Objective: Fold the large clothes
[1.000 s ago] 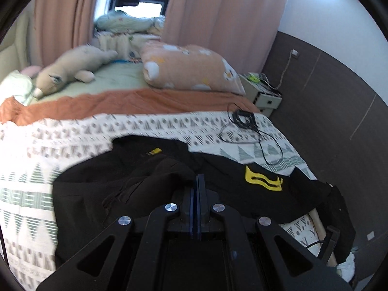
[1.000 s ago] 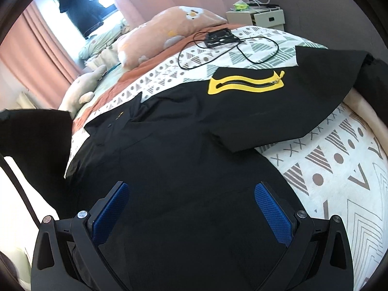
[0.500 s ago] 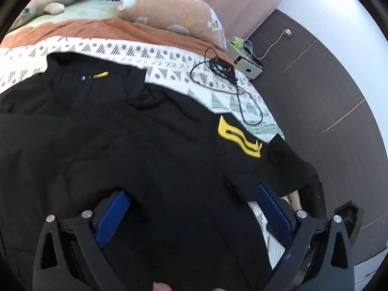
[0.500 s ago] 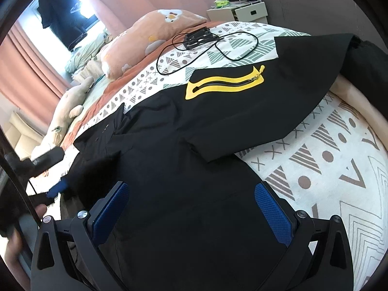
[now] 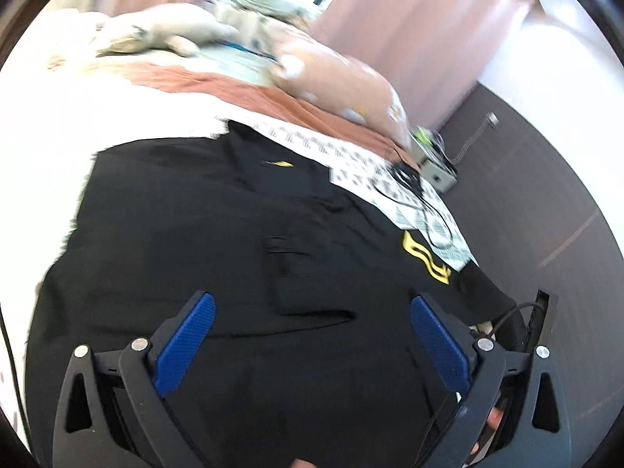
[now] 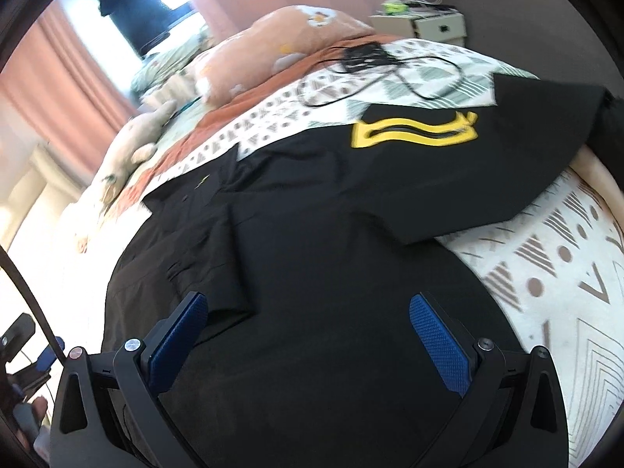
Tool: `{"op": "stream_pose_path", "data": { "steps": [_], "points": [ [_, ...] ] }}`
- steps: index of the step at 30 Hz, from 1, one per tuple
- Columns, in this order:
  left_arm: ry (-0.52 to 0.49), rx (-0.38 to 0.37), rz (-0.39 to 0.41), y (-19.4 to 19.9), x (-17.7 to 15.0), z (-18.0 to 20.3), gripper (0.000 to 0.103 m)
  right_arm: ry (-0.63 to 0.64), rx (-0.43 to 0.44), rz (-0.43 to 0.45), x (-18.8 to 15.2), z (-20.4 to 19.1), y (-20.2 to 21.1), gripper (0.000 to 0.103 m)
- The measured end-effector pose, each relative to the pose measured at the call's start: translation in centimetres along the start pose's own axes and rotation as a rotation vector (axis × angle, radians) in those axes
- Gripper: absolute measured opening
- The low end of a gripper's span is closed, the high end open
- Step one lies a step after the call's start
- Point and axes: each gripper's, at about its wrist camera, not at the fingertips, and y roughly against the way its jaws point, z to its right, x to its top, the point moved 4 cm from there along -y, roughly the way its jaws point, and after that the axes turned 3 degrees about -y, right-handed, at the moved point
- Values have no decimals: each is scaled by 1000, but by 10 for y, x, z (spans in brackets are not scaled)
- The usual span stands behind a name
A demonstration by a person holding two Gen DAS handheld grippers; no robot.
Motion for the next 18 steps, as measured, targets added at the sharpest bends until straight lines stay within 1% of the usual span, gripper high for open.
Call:
{"op": "stream_pose_path", "data": {
  "steps": [5,9,12,14,16,17,18],
  "points": [
    [79,95,83,45,-17,-53,103,103,6,-2,-11,-34,-9,103],
    [143,150,136,65,-32,-89,103,208,-11,-9,-22,-63,-23,103],
    [188,174,150,69,-34,-113,103,300,-63,11,-28,-85,-32,103],
    [206,176,155,74,-35,-128,103,358,-61,30,-31,-101,-37,103],
    [200,202,161,78,-38,-142,103,397,-78,31,-34,-114,-47,103],
    [205,215,155,79,-41,-149,103,414,-84,30,-35,-121,-53,103],
    [226,213,145,77,-44,-156,103,430,-92,26,-38,-127,-59,103]
  ]
}}
